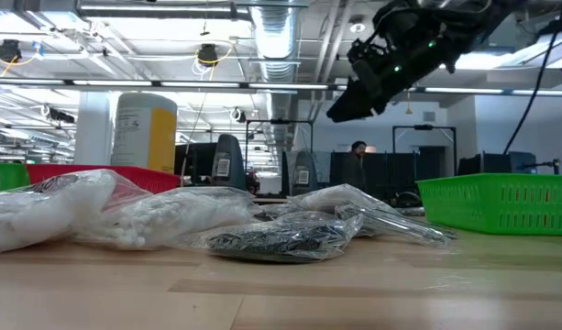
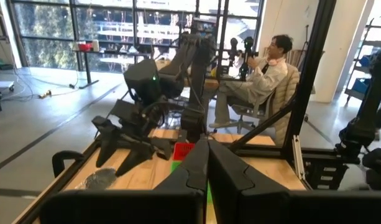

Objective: Pick & Place Travel size toiletries
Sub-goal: Put the gray deodorant into the right red bin

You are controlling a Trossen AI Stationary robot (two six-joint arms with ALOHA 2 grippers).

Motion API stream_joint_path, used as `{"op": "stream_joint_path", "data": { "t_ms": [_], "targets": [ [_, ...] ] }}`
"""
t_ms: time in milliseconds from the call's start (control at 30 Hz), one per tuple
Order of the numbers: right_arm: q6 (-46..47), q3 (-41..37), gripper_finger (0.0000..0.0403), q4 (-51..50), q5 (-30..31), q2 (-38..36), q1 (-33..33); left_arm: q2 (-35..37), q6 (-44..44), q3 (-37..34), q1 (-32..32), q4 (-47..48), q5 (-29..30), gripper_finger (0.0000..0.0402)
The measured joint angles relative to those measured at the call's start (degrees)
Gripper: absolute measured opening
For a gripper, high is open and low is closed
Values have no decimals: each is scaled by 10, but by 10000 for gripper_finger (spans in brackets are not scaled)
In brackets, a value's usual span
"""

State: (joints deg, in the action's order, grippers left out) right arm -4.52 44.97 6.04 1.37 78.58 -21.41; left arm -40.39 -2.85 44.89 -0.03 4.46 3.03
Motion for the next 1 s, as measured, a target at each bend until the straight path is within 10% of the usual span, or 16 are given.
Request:
{"op": "stream_joint_path", "data": {
  "t_ms": [1000],
  "targets": [
    [16,60,255,114,0,226,19,-66,0,0,0,1,0,0]
  ]
}}
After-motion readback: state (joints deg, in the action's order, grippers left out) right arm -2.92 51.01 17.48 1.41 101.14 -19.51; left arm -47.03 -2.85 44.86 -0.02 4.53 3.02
